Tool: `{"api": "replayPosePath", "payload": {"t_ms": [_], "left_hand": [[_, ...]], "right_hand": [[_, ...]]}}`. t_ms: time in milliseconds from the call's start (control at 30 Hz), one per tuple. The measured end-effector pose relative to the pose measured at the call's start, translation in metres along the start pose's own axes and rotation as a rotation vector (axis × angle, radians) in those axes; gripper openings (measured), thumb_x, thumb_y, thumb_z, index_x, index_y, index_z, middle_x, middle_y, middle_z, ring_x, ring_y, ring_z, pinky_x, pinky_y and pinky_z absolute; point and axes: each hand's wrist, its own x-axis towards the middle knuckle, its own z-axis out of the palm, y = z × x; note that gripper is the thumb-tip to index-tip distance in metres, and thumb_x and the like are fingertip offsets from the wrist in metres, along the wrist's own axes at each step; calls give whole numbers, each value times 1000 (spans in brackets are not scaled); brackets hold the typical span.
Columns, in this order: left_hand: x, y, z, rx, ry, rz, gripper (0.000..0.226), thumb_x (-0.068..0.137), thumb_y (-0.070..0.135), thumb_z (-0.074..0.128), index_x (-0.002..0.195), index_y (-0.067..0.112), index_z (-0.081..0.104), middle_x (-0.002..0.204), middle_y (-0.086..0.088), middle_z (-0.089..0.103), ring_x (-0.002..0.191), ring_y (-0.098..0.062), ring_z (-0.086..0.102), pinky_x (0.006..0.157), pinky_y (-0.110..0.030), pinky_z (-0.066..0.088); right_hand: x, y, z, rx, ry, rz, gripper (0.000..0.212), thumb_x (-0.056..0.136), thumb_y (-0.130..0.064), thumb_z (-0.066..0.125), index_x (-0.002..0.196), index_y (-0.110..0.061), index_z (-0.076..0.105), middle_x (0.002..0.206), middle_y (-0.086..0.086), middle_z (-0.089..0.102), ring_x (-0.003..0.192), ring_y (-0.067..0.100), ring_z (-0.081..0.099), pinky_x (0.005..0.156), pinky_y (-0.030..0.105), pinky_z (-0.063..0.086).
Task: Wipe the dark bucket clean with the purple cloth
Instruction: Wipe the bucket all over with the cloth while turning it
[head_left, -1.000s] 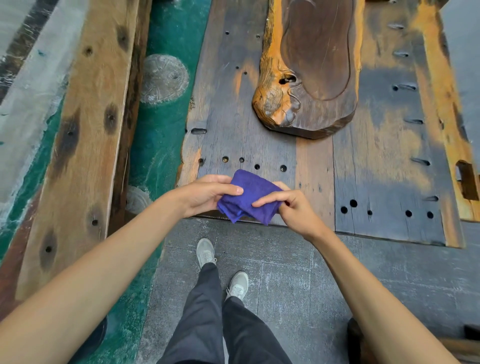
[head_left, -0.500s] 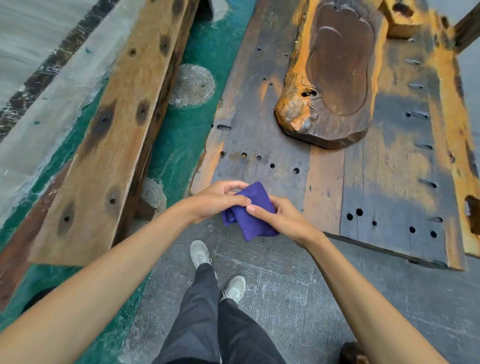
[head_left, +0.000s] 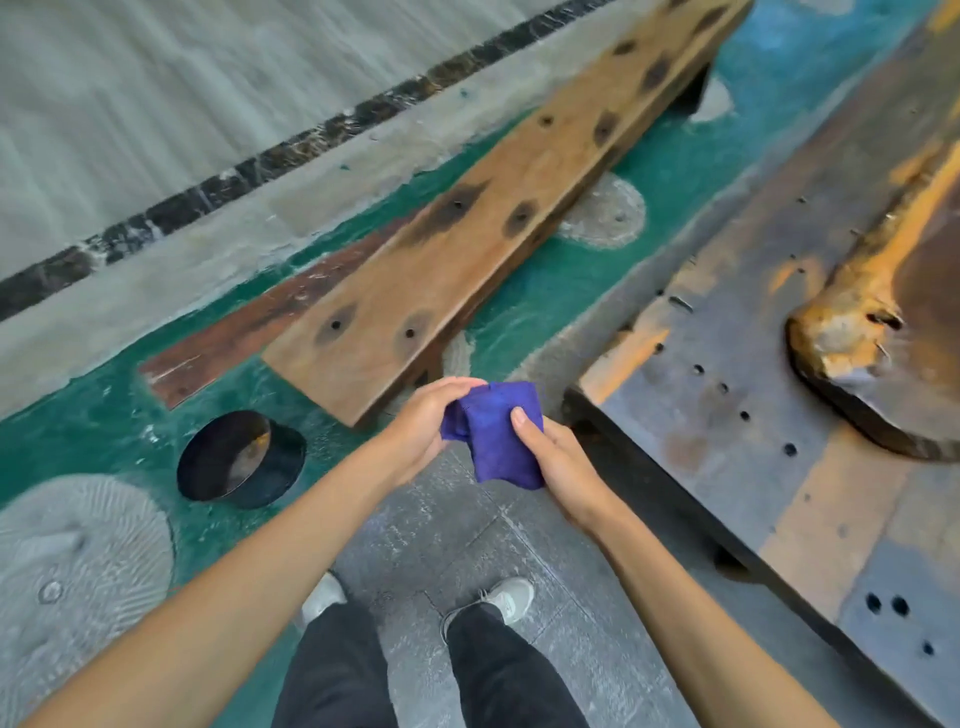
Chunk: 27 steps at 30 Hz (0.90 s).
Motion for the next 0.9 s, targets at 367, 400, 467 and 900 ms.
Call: {"api": "replayPosePath", "payload": {"t_ms": [367, 400, 467, 900], "left_hand": [[-99, -16, -199, -277, 146, 38, 50, 83, -12, 32, 128, -10, 53, 115, -20, 60, 88, -25, 57, 67, -29, 42], [-109, -20, -218, -296, 158, 32, 51, 80, -10, 33, 126, -8, 55, 113, -19, 61, 85, -24, 57, 66, -28, 42], [-128, -31, -254, -335, 174, 26, 47, 77, -7, 37, 117, -1, 60, 108, -15, 65, 82, -21, 59, 64, -26, 43], [-120, -158, -427, -46, 423, 56, 27, 94, 11, 60, 118, 21, 65, 115, 0, 68, 97, -10, 63, 92, -29, 50]], "right_hand": [[26, 26, 208, -48, -226, 70, 37, 106, -37, 48, 134, -19, 64, 135, 1, 69, 127, 13, 62, 108, 30, 47], [25, 30, 227, -76, -241, 53, 31, 107, -30, 50, 132, -19, 64, 131, 2, 71, 121, 13, 65, 102, 27, 50], [25, 40, 265, -70, -232, 65, 25, 106, -20, 54, 127, -14, 66, 124, 11, 74, 108, 16, 68, 94, 28, 54], [82, 167, 418, -104, -175, 274, 32, 93, -15, 72, 118, 2, 61, 108, 25, 75, 87, 26, 73, 75, 34, 61]]}}
